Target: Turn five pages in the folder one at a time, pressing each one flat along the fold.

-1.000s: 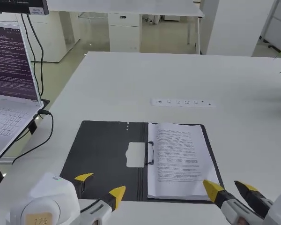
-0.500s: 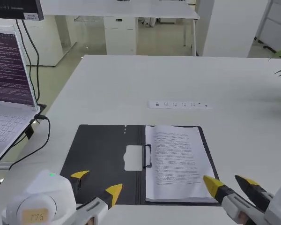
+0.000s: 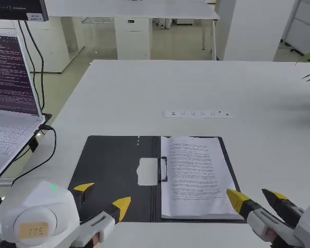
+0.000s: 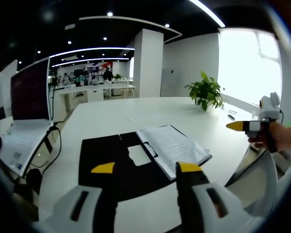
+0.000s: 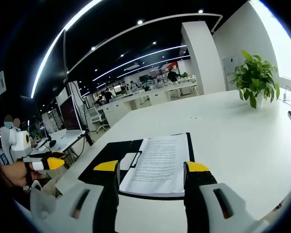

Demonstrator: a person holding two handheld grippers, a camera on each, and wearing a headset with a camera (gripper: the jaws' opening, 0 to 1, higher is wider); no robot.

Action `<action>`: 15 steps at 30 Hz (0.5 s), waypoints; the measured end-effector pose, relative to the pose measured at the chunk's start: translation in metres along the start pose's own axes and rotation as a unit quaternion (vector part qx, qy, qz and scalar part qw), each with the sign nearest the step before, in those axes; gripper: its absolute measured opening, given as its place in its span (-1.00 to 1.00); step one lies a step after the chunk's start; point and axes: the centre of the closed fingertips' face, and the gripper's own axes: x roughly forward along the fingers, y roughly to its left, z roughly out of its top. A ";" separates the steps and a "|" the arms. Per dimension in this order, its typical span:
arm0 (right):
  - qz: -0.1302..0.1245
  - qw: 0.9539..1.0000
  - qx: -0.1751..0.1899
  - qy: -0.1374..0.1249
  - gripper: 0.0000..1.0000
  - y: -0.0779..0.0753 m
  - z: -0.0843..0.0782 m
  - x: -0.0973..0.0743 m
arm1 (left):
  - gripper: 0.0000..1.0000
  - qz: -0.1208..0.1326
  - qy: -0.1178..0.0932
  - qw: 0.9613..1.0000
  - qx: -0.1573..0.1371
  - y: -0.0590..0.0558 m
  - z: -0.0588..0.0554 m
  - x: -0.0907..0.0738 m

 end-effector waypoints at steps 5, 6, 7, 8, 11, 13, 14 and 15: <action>0.000 1.000 0.000 -0.002 0.03 -0.001 0.001 -0.001 | -0.04 0.002 -0.003 1.000 0.002 0.001 0.002 -0.002; 0.000 1.000 0.001 -0.002 0.04 -0.001 0.001 -0.001 | -0.04 0.003 -0.001 1.000 0.002 0.001 0.002 -0.002; 0.000 1.000 0.002 -0.002 0.04 0.000 0.000 -0.001 | -0.04 0.003 -0.001 1.000 0.003 0.001 0.001 -0.002; 0.000 1.000 0.001 -0.002 0.04 0.000 0.000 -0.001 | -0.04 0.003 -0.001 1.000 0.003 0.001 0.002 -0.002; 0.002 1.000 0.004 0.000 0.04 0.001 -0.002 0.000 | -0.04 0.003 -0.003 1.000 0.002 0.001 0.002 -0.002; 0.002 1.000 0.003 0.000 0.03 0.002 -0.002 0.000 | -0.04 0.003 -0.003 1.000 0.001 0.000 0.002 -0.003; 0.003 1.000 0.003 -0.001 0.03 0.003 -0.001 0.000 | -0.04 0.003 -0.004 1.000 0.002 -0.001 0.002 -0.003; 0.003 1.000 0.004 -0.001 0.04 0.003 -0.001 0.000 | -0.04 0.003 -0.003 1.000 0.002 -0.001 0.002 -0.003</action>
